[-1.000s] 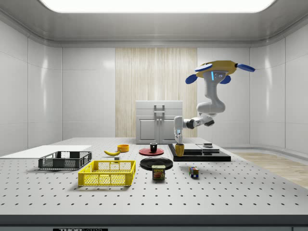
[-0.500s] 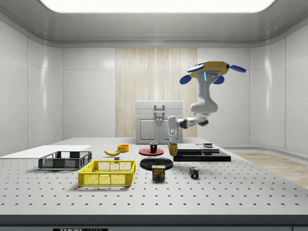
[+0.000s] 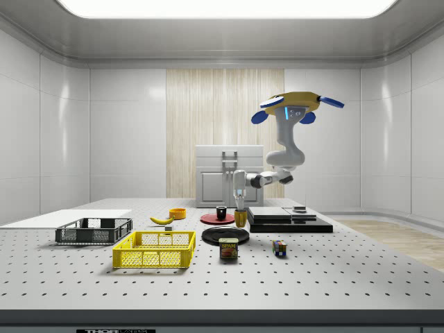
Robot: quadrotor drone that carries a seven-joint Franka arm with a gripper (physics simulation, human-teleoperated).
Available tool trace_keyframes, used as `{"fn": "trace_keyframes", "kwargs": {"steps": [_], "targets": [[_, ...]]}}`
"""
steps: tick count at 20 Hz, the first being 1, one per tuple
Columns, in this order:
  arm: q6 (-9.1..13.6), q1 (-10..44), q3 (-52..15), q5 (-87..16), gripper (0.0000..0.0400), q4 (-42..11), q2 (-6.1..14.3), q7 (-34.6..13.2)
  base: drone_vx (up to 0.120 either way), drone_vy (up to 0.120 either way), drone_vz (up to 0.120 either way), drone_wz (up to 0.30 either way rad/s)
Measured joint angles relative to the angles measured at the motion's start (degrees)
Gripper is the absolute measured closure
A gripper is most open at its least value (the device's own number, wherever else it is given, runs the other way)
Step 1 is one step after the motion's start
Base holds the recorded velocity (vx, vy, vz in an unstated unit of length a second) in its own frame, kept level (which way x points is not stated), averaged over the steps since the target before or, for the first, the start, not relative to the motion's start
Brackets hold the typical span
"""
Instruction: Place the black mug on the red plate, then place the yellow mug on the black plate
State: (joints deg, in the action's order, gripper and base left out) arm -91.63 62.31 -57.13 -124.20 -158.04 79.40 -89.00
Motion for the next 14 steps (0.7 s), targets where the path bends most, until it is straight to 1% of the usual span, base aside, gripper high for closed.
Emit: {"fn": "trace_keyframes", "kwargs": {"steps": [14], "targets": [[-0.1, 0.0, 0.0, 0.0, 0.0290, 0.0, 0.1, 0.0, 0.120, 0.000, 0.000, 0.000]]}}
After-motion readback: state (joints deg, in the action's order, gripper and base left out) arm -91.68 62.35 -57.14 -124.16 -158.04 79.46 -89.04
